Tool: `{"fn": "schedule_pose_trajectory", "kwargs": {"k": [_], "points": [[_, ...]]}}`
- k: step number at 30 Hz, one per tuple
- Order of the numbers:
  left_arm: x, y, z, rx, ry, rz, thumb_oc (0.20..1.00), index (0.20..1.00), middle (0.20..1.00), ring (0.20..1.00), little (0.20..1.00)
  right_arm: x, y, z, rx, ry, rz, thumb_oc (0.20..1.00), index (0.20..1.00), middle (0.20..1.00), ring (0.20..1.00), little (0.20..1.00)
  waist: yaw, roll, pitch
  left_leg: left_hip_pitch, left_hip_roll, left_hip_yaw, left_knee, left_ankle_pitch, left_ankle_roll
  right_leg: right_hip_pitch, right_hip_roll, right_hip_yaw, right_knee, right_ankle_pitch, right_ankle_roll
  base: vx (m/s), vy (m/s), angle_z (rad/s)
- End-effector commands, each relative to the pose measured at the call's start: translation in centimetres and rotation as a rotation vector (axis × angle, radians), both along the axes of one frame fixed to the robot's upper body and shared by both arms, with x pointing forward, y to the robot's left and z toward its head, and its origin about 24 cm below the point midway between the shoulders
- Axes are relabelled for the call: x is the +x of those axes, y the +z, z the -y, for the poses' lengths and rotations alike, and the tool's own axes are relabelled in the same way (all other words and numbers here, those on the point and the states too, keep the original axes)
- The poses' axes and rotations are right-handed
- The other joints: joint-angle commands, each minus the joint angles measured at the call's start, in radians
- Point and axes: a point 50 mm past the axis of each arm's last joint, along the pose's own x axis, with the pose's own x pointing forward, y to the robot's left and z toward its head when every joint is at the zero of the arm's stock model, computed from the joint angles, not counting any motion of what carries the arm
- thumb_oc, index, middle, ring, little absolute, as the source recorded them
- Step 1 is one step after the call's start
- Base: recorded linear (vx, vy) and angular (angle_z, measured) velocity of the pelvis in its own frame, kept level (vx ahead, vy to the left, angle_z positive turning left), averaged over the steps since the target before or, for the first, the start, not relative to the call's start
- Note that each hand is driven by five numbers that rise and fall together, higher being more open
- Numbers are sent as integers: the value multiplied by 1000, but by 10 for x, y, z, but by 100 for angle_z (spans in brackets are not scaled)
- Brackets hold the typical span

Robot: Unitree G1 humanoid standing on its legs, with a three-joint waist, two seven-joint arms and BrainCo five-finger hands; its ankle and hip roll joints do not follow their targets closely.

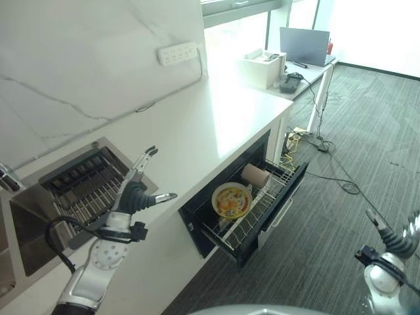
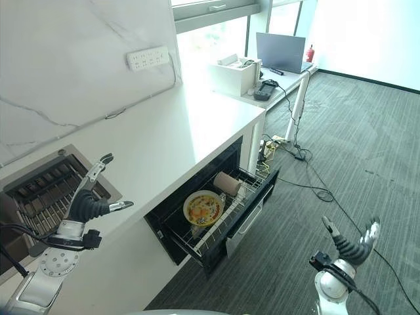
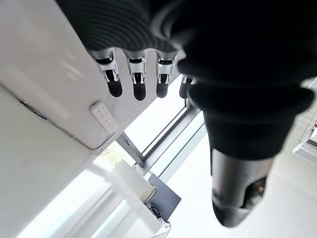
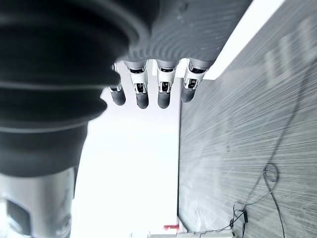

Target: Place the dishes in the dishwasher.

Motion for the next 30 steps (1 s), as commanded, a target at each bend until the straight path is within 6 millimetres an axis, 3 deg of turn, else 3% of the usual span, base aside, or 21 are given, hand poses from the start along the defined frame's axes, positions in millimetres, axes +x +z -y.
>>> {"fn": "schedule_pose_trajectory", "kwargs": {"k": [1,8,13,18,23,26,30], "points": [[20,33,5,-23,-73,144,1000,1000,1000,1000,1000,31,24,-1,85,15,214,1000,1000,1000,1000,1000,7,2,69,43,22,41,64,-130,19,-28,-7,-28,57,15,28,0,0,0],[24,6,51,0,-335,-34,1000,1000,1000,1000,1000,55,6,-35,154,132,167,1000,1000,1000,1000,1000,37,8,78,48,24,17,83,-137,25,-14,2,-49,79,-20,11,-43,-32,5],[22,-3,60,5,-386,-79,1000,1000,1000,1000,1000,62,-2,-43,206,206,144,1000,1000,1000,1000,1000,51,7,61,59,30,19,70,-131,14,6,-9,-73,56,-13,19,-18,-12,10],[29,11,55,11,-359,-10,1000,1000,1000,1000,1000,72,-18,-55,381,305,161,1000,1000,1000,1000,1000,68,9,74,38,30,6,147,-166,32,-27,-16,-81,153,-39,7,0,0,0],[41,31,63,43,-369,77,1000,1000,1000,1000,1000,83,-24,-60,504,315,227,1000,1000,1000,1000,1000,98,22,134,-90,56,-50,352,-223,33,-111,-47,-87,346,-130,-36,-58,-17,17],[45,39,69,41,-363,131,1000,1000,1000,1000,1000,88,-28,-64,541,340,222,1000,1000,1000,1000,1000,109,44,171,-183,67,-74,466,-249,19,-169,-80,-87,451,-186,-60,-118,44,18],[51,57,79,36,-368,214,1000,1000,1000,1000,1000,103,-25,-75,557,434,214,1000,1000,1000,1000,1000,129,74,214,-304,47,-100,584,-271,20,-288,-137,-68,604,-214,-74,-143,106,5]]}}
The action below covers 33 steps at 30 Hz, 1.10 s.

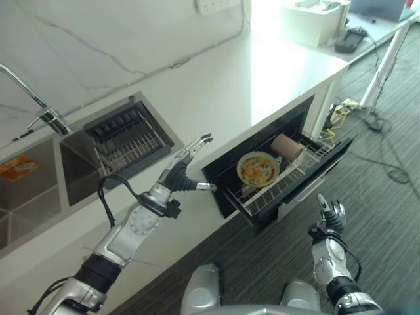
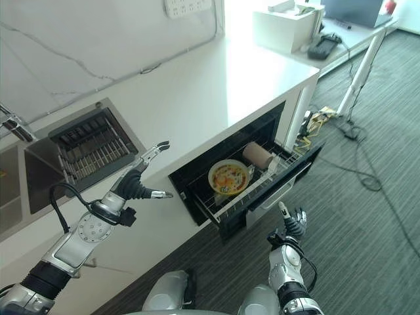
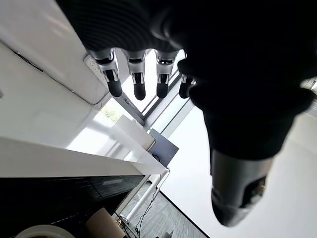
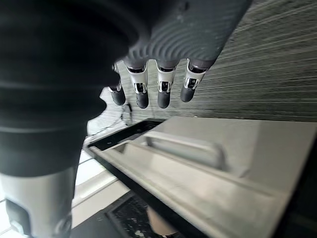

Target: Place the dishes in the dishwasher.

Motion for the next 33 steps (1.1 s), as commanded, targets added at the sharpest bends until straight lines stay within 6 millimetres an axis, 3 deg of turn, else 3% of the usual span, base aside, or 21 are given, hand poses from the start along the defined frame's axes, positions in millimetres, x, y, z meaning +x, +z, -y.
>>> {"fn": "schedule_pose_trajectory", "kwargs": {"k": [1,9,15,20,21,26,33], "points": [[-1,27,1,-69,9,124,1000,1000,1000,1000,1000,10,9,-7,27,64,93,1000,1000,1000,1000,1000,22,-18,-25,70,24,10,-34,-66,11,26,-28,-50,-1,32,-28,-60,89,5],[-3,56,11,-108,-41,238,1000,1000,1000,1000,1000,43,26,-19,48,240,150,1000,1000,1000,1000,1000,59,10,26,-34,-22,-13,33,-69,12,-98,-75,-30,126,9,-29,-55,80,14],[0,74,15,-99,-76,289,1000,1000,1000,1000,1000,89,78,-31,-59,422,287,1000,1000,1000,1000,1000,91,0,66,-61,-26,-21,32,-60,14,-120,-100,-36,111,41,-12,-25,-4,9],[0,80,16,-69,-109,307,1000,1000,1000,1000,1000,111,122,-28,-169,518,415,1000,1000,1000,1000,1000,117,-18,80,-78,-23,-26,24,-48,14,-125,-110,-54,83,73,4,33,-67,15],[1,84,15,-59,-123,316,1000,1000,1000,1000,1000,119,141,-22,-218,524,449,1000,1000,1000,1000,1000,128,-22,83,-92,-24,-29,28,-46,15,-135,-114,-58,81,82,10,28,-65,17],[2,93,11,-37,-138,331,1000,1000,1000,1000,1000,128,172,-9,-304,510,496,1000,1000,1000,1000,1000,145,-33,90,-113,-31,-31,41,-53,20,-154,-123,-59,71,102,17,32,-26,11],[8,104,8,-14,-147,339,1000,1000,1000,1000,1000,138,215,-16,-417,533,577,1000,1000,1000,1000,1000,158,-55,97,-106,-33,-26,15,-47,23,-142,-133,-60,-7,159,38,59,-9,-1]]}}
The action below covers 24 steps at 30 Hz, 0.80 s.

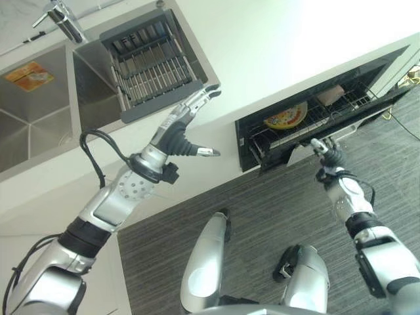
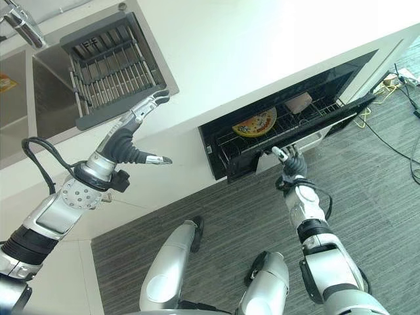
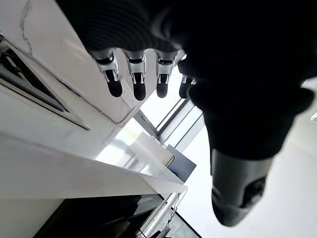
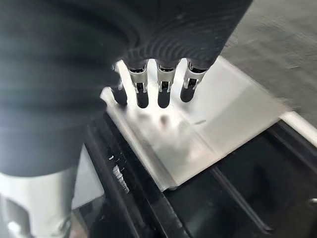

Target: Place the dishes in the dishwasher.

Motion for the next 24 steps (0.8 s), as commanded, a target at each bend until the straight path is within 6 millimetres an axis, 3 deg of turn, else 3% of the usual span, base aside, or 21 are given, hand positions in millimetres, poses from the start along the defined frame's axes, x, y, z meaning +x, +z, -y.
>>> {"fn": "schedule_pose_trajectory", "kwargs": {"k": [1,7,12,18,24], "points": [[-5,20,3,-65,-64,66,1000,1000,1000,1000,1000,28,94,-35,-103,145,381,1000,1000,1000,1000,1000,25,1,-58,102,20,37,-82,-65,12,7,-42,6,-144,201,49,105,-28,0],[-2,29,5,-18,-94,50,1000,1000,1000,1000,1000,33,125,-32,-112,113,462,1000,1000,1000,1000,1000,45,-32,-75,134,12,30,-184,-25,5,103,-26,-11,-359,293,78,98,-63,9],[1,38,2,1,-81,63,1000,1000,1000,1000,1000,36,137,-34,-106,127,487,1000,1000,1000,1000,1000,62,-72,-95,156,16,29,-223,-17,-7,184,-16,-45,-508,360,101,118,-64,12],[4,39,-2,39,-58,28,1000,1000,1000,1000,1000,39,142,-33,-84,131,471,1000,1000,1000,1000,1000,89,-101,-111,139,41,25,-169,-51,-26,231,-18,-76,-538,362,106,154,-29,9],[3,45,-6,49,-55,47,1000,1000,1000,1000,1000,40,154,-36,-56,144,513,1000,1000,1000,1000,1000,98,-104,-100,104,40,17,-127,-66,-36,230,-23,-71,-537,361,108,76,0,0]]}}
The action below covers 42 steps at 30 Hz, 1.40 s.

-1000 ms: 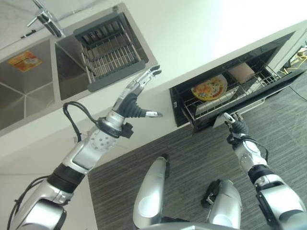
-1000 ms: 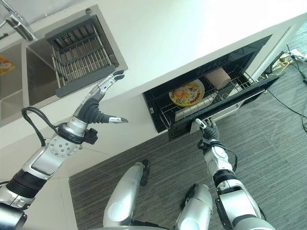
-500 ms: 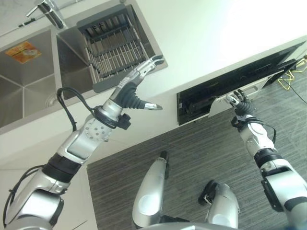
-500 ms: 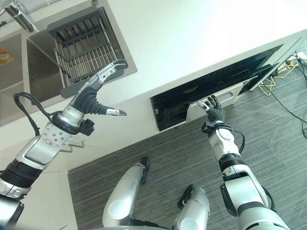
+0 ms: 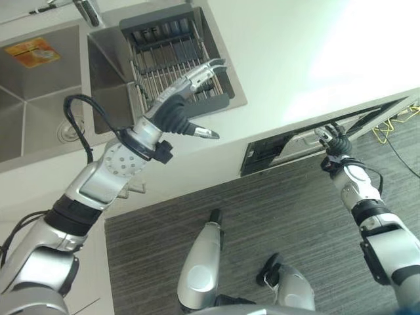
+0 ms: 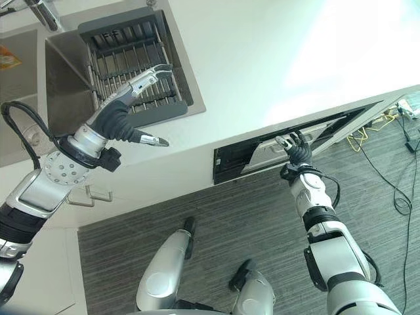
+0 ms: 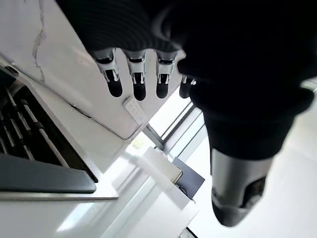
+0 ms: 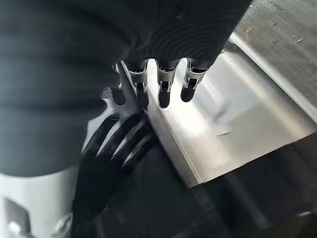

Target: Place the dishes in the dishwasher.

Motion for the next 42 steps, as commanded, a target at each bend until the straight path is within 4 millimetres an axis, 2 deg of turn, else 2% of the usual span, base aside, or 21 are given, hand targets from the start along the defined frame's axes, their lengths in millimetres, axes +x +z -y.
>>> {"fn": "schedule_pose_trajectory", "kwargs": {"k": [1,8,11,12,13,14,17,20,21,23,27,29,30,33,34,35,36,37,39,40,42], "points": [[-7,4,-1,-79,-47,6,1000,1000,1000,1000,1000,29,129,-48,-52,196,501,1000,1000,1000,1000,1000,45,-30,-94,-37,53,28,110,-131,-40,-38,-96,65,-136,202,52,16,3,3],[-7,4,-3,-92,-40,4,1000,1000,1000,1000,1000,27,110,-51,-32,206,462,1000,1000,1000,1000,1000,38,-33,-95,-27,64,35,77,-110,-50,-25,-95,65,-180,218,61,-16,-20,-2],[-7,-2,-6,-113,-8,11,1000,1000,1000,1000,1000,19,76,-50,54,199,417,1000,1000,1000,1000,1000,22,-38,-108,10,74,46,31,-93,-52,0,-84,68,-219,228,65,-57,-6,-9],[-9,-11,-12,-141,49,15,1000,1000,1000,1000,1000,4,30,-57,104,209,346,1000,1000,1000,1000,1000,2,-42,-127,46,82,58,-12,-79,-50,20,-72,76,-251,235,69,-65,15,-19],[-10,-14,-14,-151,68,20,1000,1000,1000,1000,1000,-2,16,-57,114,213,320,1000,1000,1000,1000,1000,-6,-44,-131,52,83,62,-27,-68,-47,22,-69,79,-261,240,69,-56,22,-18],[-11,-21,-19,-166,110,27,1000,1000,1000,1000,1000,-15,-10,-57,149,199,270,1000,1000,1000,1000,1000,-15,-45,-145,74,85,68,-54,-59,-46,34,-61,84,-274,240,70,-20,27,-10],[-19,-39,-37,-221,239,64,1000,1000,1000,1000,1000,-60,-79,-36,185,138,88,1000,1000,1000,1000,1000,-37,-36,-182,129,91,81,-124,-34,-39,58,-35,91,-294,227,69,-19,75,-1],[-38,-60,-69,-298,419,102,1000,1000,1000,1000,1000,-133,-157,-19,192,-13,-225,1000,1000,1000,1000,1000,-66,-14,-243,217,90,101,-228,3,-41,106,14,96,-328,190,58,-12,122,-1],[-47,-63,-80,-323,486,133,1000,1000,1000,1000,1000,-159,-177,-16,207,-55,-326,1000,1000,1000,1000,1000,-75,-11,-257,238,92,102,-249,14,-46,122,31,99,-337,175,50,-98,75,-6],[-60,-66,-102,-379,627,204,1000,1000,1000,1000,1000,-203,-207,-11,226,-150,-500,1000,1000,1000,1000,1000,-89,-2,-284,279,99,100,-298,37,-57,151,61,99,-352,158,33,-84,18,16],[-81,-72,-132,-488,847,342,1000,1000,1000,1000,1000,-264,-235,-6,264,-349,-713,1000,1000,1000,1000,1000,-101,23,-321,358,112,75,-385,69,-74,211,119,94,-355,106,-7,-66,-20,23],[-85,-77,-142,-548,918,353,1000,1000,1000,1000,1000,-276,-239,-5,257,-389,-769,1000,1000,1000,1000,1000,-105,31,-330,367,113,62,-403,86,-80,218,137,91,-353,99,-21,-84,12,43],[-91,-84,-152,-680,969,348,1000,1000,1000,1000,1000,-287,-242,-4,250,-430,-822,1000,1000,1000,1000,1000,-103,37,-333,376,112,48,-415,95,-87,229,153,89,-346,82,-34,-82,23,68],[-102,-109,-163,-875,1011,280,1000,1000,1000,1000,1000,-299,-245,0,277,-502,-866,1000,1000,1000,1000,1000,-97,47,-333,380,107,20,-425,112,-100,242,172,82,-333,62,-54,-89,16,63],[-105,-132,-162,-960,1005,202,1000,1000,1000,1000,1000,-301,-246,0,314,-542,-878,1000,1000,1000,1000,1000,-84,52,-328,375,105,-2,-424,128,-110,251,191,72,-316,44,-73,-86,-22,71],[-106,-141,-161,-957,1009,156,1000,1000,1000,1000,1000,-301,-246,1,319,-547,-878,1000,1000,1000,1000,1000,-78,52,-321,379,104,-13,-423,128,-116,261,197,66,-304,28,-81,-126,-46,94],[-107,-164,-157,-962,1022,38,1000,1000,1000,1000,1000,-296,-245,0,330,-546,-863,1000,1000,1000,1000,1000,-57,57,-313,373,101,-32,-427,145,-122,269,210,48,-280,10,-93,-107,-53,175],[-111,-180,-158,-996,1067,-25,1000,1000,1000,1000,1000,-293,-245,0,341,-540,-848,1000,1000,1000,1000,1000,-44,60,-309,366,100,-43,-430,157,-124,274,217,38,-269,1,-99,-142,-46,189],[-133,-215,-168,-1200,1186,-96,1000,1000,1000,1000,1000,-284,-243,1,347,-519,-813,1000,1000,1000,1000,1000,-15,64,-301,354,93,-68,-434,177,-128,280,228,22,-244,-17,-109,-106,-36,138],[-162,-246,-175,-1313,1302,-139,1000,1000,1000,1000,1000,-279,-241,3,348,-501,-793,1000,1000,1000,1000,1000,8,65,-295,347,85,-88,-434,189,-129,284,235,13,-230,-24,-115,-70,-43,51],[-186,-271,-178,-1354,1396,-208,1000,1000,1000,1000,1000,-273,-240,3,345,-482,-783,1000,1000,1000,1000,1000,23,66,-290,343,77,-106,-435,210,-130,291,242,6,-221,-29,-117,-16,-44,44]]}}
